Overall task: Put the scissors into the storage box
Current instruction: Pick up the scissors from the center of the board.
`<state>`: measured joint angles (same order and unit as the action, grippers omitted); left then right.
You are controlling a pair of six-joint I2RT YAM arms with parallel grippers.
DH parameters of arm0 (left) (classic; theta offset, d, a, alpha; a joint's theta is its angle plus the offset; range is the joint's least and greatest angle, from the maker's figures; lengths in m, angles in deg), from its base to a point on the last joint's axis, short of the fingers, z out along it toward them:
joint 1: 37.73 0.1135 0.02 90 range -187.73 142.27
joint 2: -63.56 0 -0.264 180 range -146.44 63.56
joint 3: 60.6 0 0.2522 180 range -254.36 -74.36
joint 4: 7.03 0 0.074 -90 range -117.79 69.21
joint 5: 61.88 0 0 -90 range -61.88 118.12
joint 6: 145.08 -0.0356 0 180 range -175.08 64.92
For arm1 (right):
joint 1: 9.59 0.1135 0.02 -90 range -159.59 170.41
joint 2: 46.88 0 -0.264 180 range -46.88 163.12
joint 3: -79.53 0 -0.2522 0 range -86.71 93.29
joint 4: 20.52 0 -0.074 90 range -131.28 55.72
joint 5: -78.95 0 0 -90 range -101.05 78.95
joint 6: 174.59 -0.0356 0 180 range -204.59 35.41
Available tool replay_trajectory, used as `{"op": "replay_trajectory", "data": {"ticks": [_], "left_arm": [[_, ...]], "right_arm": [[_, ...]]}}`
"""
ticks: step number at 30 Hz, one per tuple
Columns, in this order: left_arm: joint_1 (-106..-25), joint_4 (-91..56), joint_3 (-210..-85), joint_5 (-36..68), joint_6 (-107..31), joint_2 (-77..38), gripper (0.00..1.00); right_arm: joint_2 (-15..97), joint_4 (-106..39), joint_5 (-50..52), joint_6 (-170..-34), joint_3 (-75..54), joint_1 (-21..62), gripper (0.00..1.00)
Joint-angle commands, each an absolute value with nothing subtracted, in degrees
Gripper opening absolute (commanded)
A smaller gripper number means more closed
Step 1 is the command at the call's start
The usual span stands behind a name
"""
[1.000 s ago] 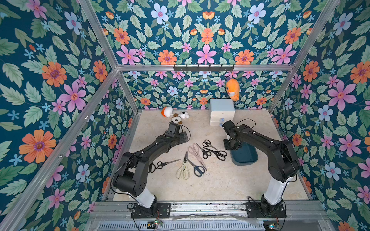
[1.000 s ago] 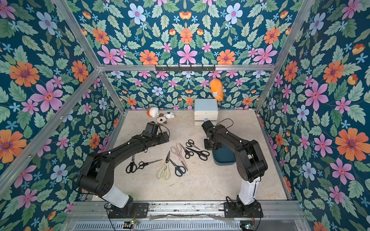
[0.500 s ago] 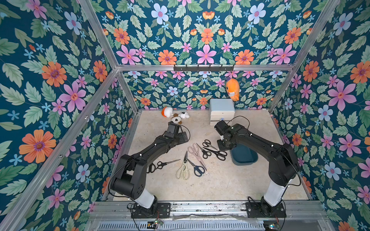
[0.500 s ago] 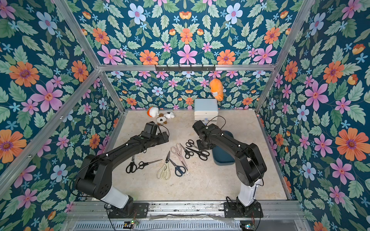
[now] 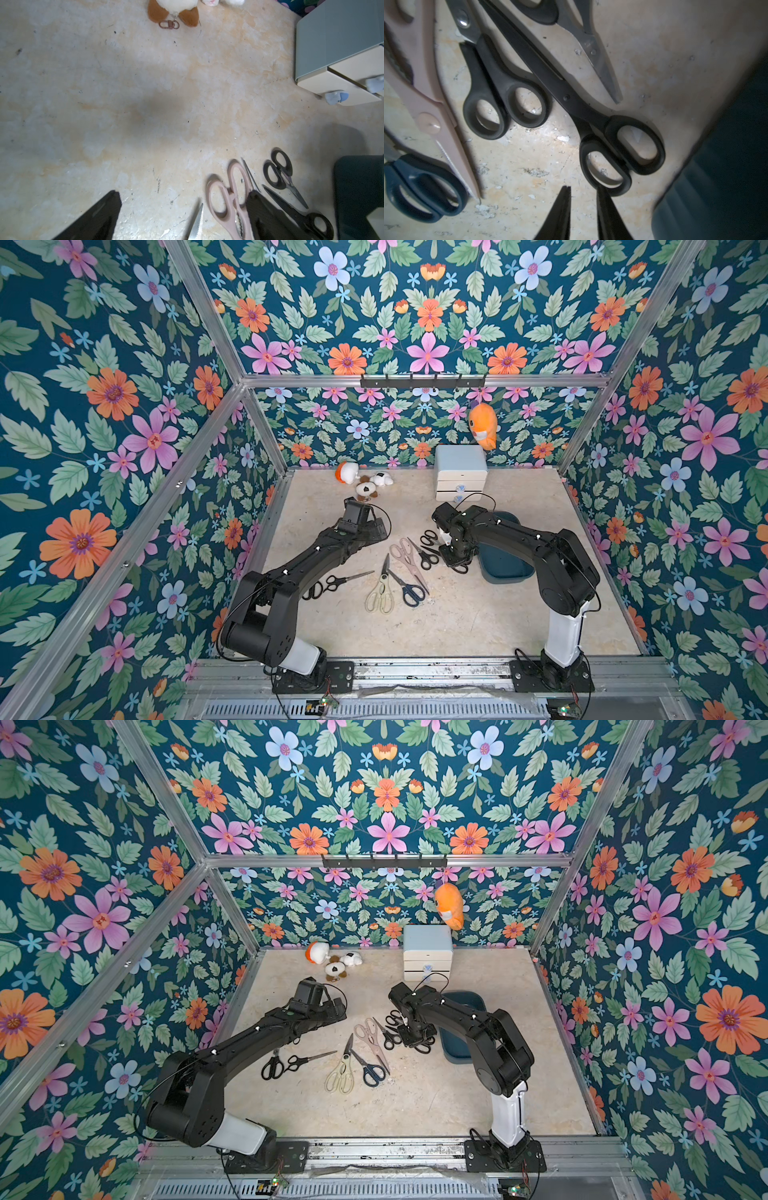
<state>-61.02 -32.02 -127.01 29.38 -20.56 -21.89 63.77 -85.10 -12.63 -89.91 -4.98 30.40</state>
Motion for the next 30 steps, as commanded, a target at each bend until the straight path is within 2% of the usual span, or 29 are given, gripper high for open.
{"op": "replay_trajectory", "data": {"ticks": [1,30], "left_arm": [[-60.99,-33.09,-126.63,31.05,-20.14,-20.9,0.99],[-60.98,-33.35,-124.02,32.34,-19.66,-17.95,0.99]], "right_arm": [[64.35,-87.26,-13.95,-86.2,-4.91,30.51,0.25],[66.27,-79.94,-16.84,-87.73,-10.42,31.37,0.23]]}}
